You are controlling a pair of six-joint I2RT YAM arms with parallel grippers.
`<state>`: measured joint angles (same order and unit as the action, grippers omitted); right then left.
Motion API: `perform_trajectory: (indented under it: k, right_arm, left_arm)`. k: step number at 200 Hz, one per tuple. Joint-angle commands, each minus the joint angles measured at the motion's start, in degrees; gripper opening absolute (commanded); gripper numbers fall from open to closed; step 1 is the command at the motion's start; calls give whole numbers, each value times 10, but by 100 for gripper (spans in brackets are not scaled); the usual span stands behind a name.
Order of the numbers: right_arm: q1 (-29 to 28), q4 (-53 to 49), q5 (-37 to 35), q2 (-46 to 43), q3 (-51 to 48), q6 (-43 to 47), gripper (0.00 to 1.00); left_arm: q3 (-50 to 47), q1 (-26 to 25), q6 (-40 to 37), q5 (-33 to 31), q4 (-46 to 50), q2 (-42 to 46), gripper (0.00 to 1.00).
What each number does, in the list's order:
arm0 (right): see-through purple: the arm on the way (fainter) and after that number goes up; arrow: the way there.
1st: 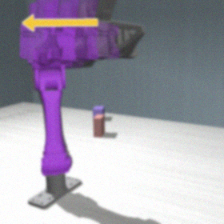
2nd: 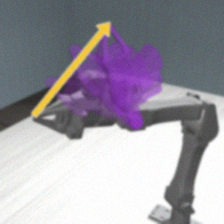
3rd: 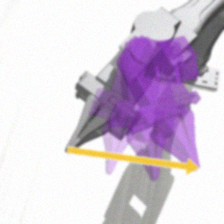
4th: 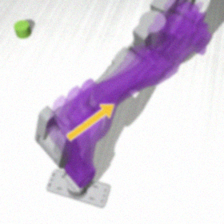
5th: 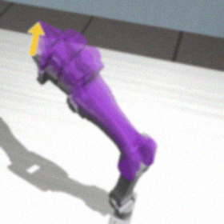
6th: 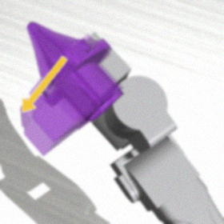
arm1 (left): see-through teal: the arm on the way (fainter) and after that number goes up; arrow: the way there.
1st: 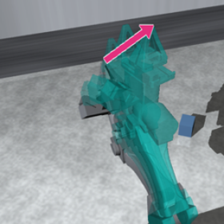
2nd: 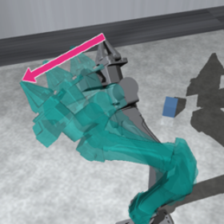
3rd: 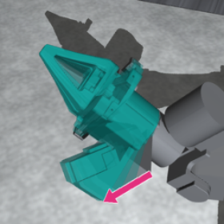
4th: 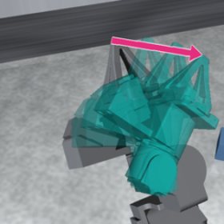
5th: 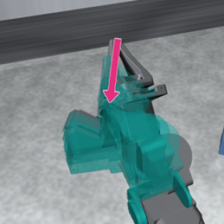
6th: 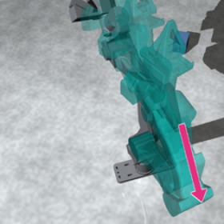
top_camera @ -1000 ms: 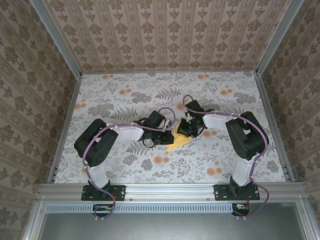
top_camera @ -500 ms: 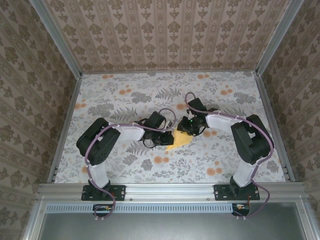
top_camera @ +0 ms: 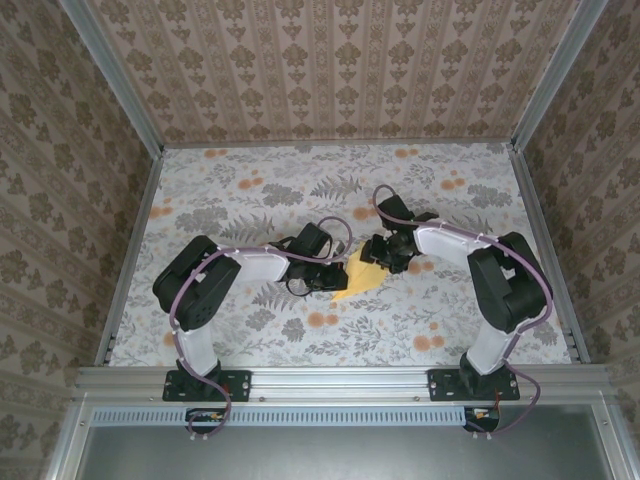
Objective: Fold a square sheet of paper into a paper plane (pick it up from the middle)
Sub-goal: Fourth fold the wing at the center of the table.
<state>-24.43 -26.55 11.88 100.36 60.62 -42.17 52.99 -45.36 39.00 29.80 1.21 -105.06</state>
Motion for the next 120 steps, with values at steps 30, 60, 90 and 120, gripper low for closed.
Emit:
perform_trajectory:
  k: [30, 60, 90, 120]
  right_arm:
    - [-11, -39, -36, 45, 53, 22, 59]
    - [-14, -70, -63, 68, 69, 22, 59]
    - [-16, -88, -84, 91, 79, 21, 56]
    - [-16, -97, -99, 108, 73, 17, 49]
  left_arm:
    - [-3, -4, -3, 10, 3, -3, 8]
    - [-2, -4, -4, 11, 3, -3, 8]
    - [-1, -4, -4, 11, 4, -2, 8]
    - [0, -4, -4, 9, 7, -1, 8]
